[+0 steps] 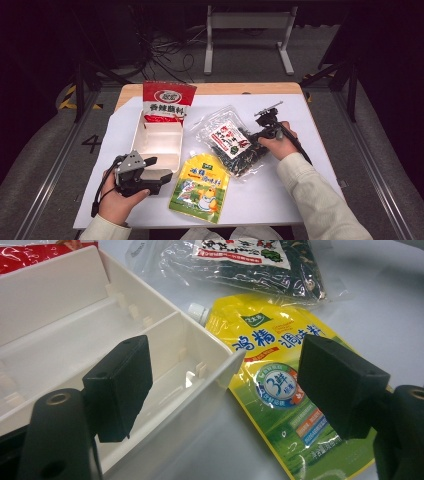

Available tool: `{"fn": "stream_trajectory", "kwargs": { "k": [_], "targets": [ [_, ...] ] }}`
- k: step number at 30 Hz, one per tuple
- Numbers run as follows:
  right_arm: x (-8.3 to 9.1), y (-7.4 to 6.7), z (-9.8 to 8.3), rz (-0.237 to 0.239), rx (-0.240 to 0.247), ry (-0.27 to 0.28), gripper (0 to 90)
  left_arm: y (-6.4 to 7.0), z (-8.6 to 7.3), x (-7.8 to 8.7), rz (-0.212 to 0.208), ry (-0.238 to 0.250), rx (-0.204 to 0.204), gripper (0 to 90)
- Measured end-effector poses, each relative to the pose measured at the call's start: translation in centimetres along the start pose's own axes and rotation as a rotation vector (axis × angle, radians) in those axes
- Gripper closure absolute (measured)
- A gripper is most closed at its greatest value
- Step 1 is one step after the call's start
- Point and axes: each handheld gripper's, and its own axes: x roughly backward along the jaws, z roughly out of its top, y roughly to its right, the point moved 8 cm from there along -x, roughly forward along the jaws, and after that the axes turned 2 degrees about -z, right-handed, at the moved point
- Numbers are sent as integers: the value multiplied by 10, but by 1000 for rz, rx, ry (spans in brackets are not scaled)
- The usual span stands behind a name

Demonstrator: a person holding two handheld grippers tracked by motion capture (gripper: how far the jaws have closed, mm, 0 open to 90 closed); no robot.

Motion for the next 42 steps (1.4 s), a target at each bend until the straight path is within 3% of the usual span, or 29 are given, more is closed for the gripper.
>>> {"fn": "stream_trajectory", "kwargs": {
  "k": [4, 9, 14, 17, 19, 22, 25, 27, 31, 34, 40, 42],
  "targets": [
    [14, -2, -1, 3, 6, 78, 845, 1, 4, -4, -9, 3, -5, 229],
    [47, -6, 1, -16, 44, 204, 846, 7, 12, -13, -23, 25, -10, 215],
    [71, -10, -3, -26, 64, 276, 846, 14, 19, -21, -37, 33, 2, 212],
    [92, -16, -8, -48, 86, 340, 845, 21, 25, -31, -59, 43, -23, 246],
    [96, -18, -9, -47, 92, 354, 845, 26, 31, -38, -86, 59, -43, 255],
    [112, -25, -12, -46, 116, 408, 845, 30, 36, -50, -104, 63, -12, 257],
    [124, -35, -14, -42, 140, 449, 844, 35, 41, -59, -118, 75, 55, 256],
    [132, -43, -16, -31, 153, 478, 844, 37, 44, -64, -115, 86, 66, 254],
    [141, -54, -19, -18, 173, 513, 844, 43, 51, -71, -131, 110, 88, 253],
    [145, -64, -22, -3, 183, 536, 843, 50, 55, -78, -147, 117, 50, 242],
    [147, -79, -25, 21, 193, 572, 842, 67, 61, -85, -225, 141, 38, 281],
    [146, -83, -25, 22, 199, 578, 841, 72, 63, -86, -248, 151, 51, 301]
  ]
}}
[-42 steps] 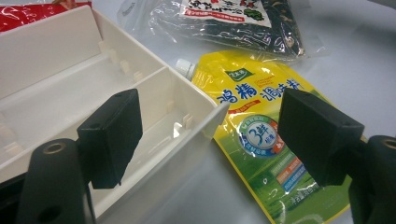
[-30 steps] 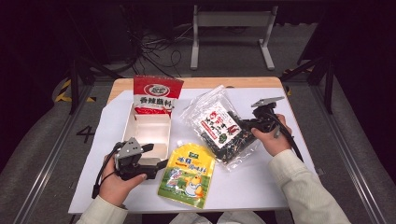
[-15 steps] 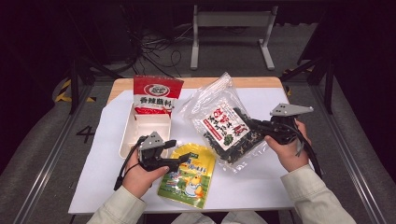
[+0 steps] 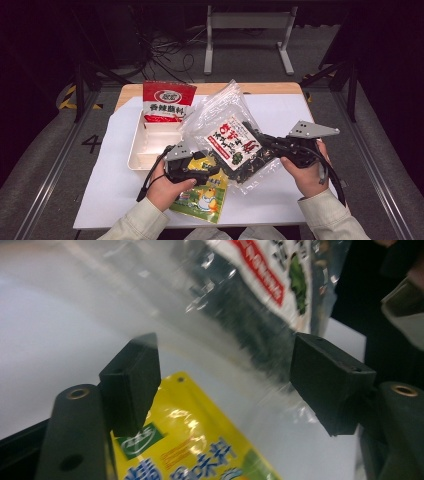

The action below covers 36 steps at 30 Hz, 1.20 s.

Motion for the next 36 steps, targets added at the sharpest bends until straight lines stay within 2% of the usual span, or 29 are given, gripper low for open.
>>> {"fn": "stream_trajectory", "kwargs": {
  "k": [1, 5, 8, 10, 11, 12, 14, 16, 18, 21, 23, 25, 27, 28, 29, 32, 33, 36],
  "targets": [
    [0, -1, 0, 2, 1, 0, 841, 1, 1, -1, -3, 2, -8, 306],
    [-4, -6, -1, 18, -9, 9, 841, 4, 3, -5, -38, 2, 8, 333],
    [-8, -10, -3, 37, -17, 12, 840, 7, 8, -5, -62, 8, 19, 395],
    [-9, -11, -4, 33, -14, 13, 839, 6, 11, -3, -48, 15, -7, 428],
    [-9, -11, -4, 36, -20, 18, 838, 6, 13, 0, -61, 31, 4, 469],
    [-8, -10, -5, 40, -28, 20, 835, 5, 15, 3, -63, 45, -3, 531],
    [-8, -10, -7, 57, -47, 27, 834, 5, 17, 6, -60, 46, -19, 556],
    [-9, -10, -10, 57, -44, 21, 833, 6, 19, 8, -50, 46, -47, 588],
    [-10, -11, -12, 61, -43, 15, 830, 7, 21, 12, -57, 51, -67, 627],
    [-10, -11, -15, 73, -50, 13, 825, 10, 28, 19, -75, 76, -62, 671],
    [-10, -12, -17, 91, -43, 12, 814, 10, 31, 23, -60, 54, -98, 695],
    [-10, -13, -17, 93, -38, 19, 808, 12, 33, 24, -66, 55, -96, 703],
    [-10, -13, -18, 93, -35, 21, 799, 13, 35, 27, -54, 41, -146, 705],
    [-9, -13, -18, 95, -35, 21, 787, 13, 36, 29, -54, 35, -153, 706],
    [-9, -13, -18, 94, -36, 26, 753, 14, 37, 31, -61, 29, -140, 708],
    [-7, -9, -18, 90, -38, 36, 743, 16, 41, 37, -47, 14, -184, 711],
    [-6, -8, -18, 87, -39, 35, 749, 14, 42, 40, -24, 3, -215, 711],
    [-2, -5, -18, 101, -56, 41, 729, 15, 47, 48, -2, -10, -250, 712]
  ]
}}
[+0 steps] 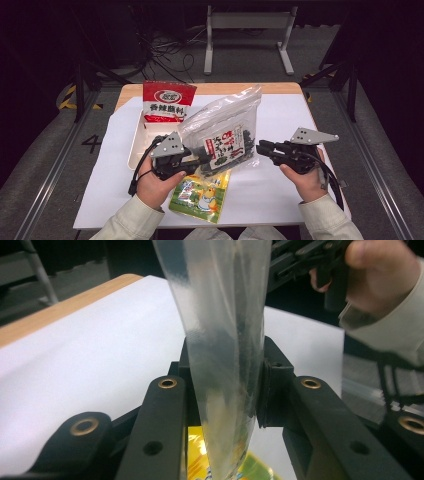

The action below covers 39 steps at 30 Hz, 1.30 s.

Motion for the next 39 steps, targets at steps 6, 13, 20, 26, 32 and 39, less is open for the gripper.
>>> {"fn": "stream_trajectory", "kwargs": {
  "k": [6, 13, 20, 26, 32, 39],
  "targets": [
    [7, 8, -3, -21, 0, -15, 703, -3, 8, 19, 10, -17, -51, 711],
    [14, 18, -9, -41, -13, -34, 678, -11, 13, 42, 8, -30, -78, 711],
    [17, 29, -19, -57, -28, -71, 648, -21, 13, 58, 29, -54, -84, 711],
    [18, 36, -28, -70, -43, -130, 638, -31, 13, 72, 61, -48, -79, 710],
    [19, 43, -33, -85, -54, -161, 621, -37, 12, 83, 107, -69, -75, 712],
    [23, 50, -37, -96, -81, -170, 622, -44, 14, 95, 150, -56, -71, 712]
  ]
}}
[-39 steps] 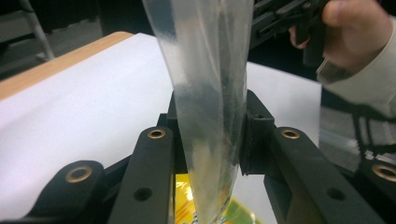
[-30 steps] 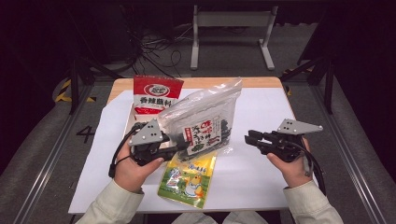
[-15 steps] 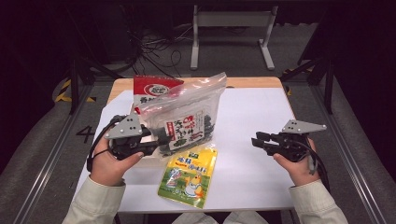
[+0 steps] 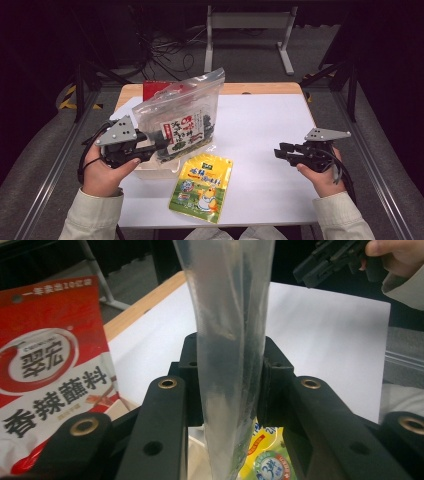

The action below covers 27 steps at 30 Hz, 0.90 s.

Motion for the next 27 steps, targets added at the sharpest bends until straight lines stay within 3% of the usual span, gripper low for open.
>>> {"fn": "stream_trajectory", "kwargs": {
  "k": [15, 27],
  "targets": [
    [3, 10, -4, -12, -25, -3, 613, -35, -9, 16, 182, -7, 4, 711],
    [4, 14, -5, -21, -33, 2, 610, -61, -24, 18, 281, -37, 20, 711]
  ]
}}
